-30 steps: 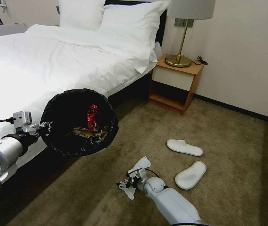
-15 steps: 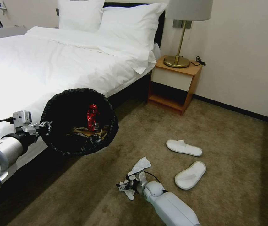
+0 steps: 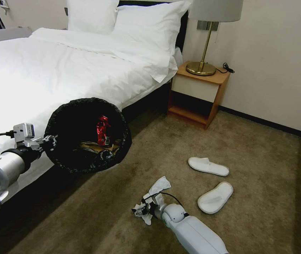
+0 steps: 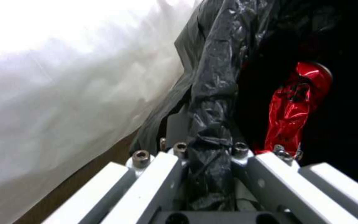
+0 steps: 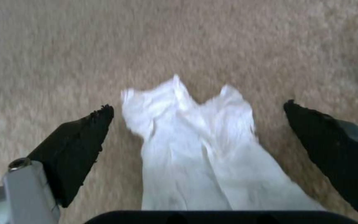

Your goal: Pick up the trash bin, then pick up the garbage on the floor and place it into the trash bin.

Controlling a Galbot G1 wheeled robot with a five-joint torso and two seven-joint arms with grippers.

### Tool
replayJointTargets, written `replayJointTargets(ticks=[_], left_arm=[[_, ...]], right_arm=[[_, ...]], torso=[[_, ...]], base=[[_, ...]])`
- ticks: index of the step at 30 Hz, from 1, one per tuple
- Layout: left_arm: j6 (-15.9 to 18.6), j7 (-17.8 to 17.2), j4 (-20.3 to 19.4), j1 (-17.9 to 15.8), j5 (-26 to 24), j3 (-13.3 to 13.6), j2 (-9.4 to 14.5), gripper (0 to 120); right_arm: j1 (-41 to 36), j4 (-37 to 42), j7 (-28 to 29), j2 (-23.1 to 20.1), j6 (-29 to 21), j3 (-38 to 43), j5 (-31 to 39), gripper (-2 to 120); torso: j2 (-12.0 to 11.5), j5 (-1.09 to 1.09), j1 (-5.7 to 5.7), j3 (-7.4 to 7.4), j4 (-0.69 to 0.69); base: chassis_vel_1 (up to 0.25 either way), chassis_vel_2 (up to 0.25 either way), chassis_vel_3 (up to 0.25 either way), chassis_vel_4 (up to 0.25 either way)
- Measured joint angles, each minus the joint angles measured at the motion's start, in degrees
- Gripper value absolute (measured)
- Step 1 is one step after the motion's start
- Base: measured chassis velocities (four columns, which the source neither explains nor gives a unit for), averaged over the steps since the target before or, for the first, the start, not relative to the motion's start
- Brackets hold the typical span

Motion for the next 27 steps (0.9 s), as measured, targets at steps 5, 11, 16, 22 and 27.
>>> replayJointTargets(ticks=[5, 11, 16, 22, 27], left_arm=[[0.0, 0.4, 0.1, 0.0, 0.5, 0.2, -0.3, 2], [0.0, 0.5, 0.2, 0.0, 0.5, 0.1, -0.3, 2], [0.0, 0.6, 0.3, 0.1, 0.5, 0.0, -0.2, 2], [0.0, 0.7, 0.3, 0.2, 0.5, -0.1, -0.2, 2], [0.0, 0.7, 0.2, 0.2, 0.5, 0.0, -0.2, 2]], right_arm=[[0.1, 3.4, 0.2, -1.9, -1.0, -1.1, -2.1, 100], [0.4, 7.1, 0.6, -3.7, -1.6, -2.5, -3.5, 100], [1.1, 8.5, -0.6, -5.1, -1.4, -5.1, -4.2, 100], [2.7, 9.7, -2.0, -6.5, -1.1, -8.2, -5.1, 100], [4.0, 9.1, -2.3, -6.6, -1.1, -10.0, -5.6, 100]], torso=[[0.0, -0.01, 0.00, 0.01, 0.00], [0.0, -0.03, 0.01, -0.02, -0.03], [0.0, -0.03, 0.01, -0.03, -0.03], [0.0, -0.02, -0.01, -0.04, -0.03], [0.0, -0.02, -0.01, -0.04, -0.03]], base=[[0.000, 0.000, 0.000, 0.000], [0.000, 0.000, 0.000, 0.000], [0.000, 0.000, 0.000, 0.000], [0.000, 0.000, 0.000, 0.000], [0.000, 0.000, 0.000, 0.000]])
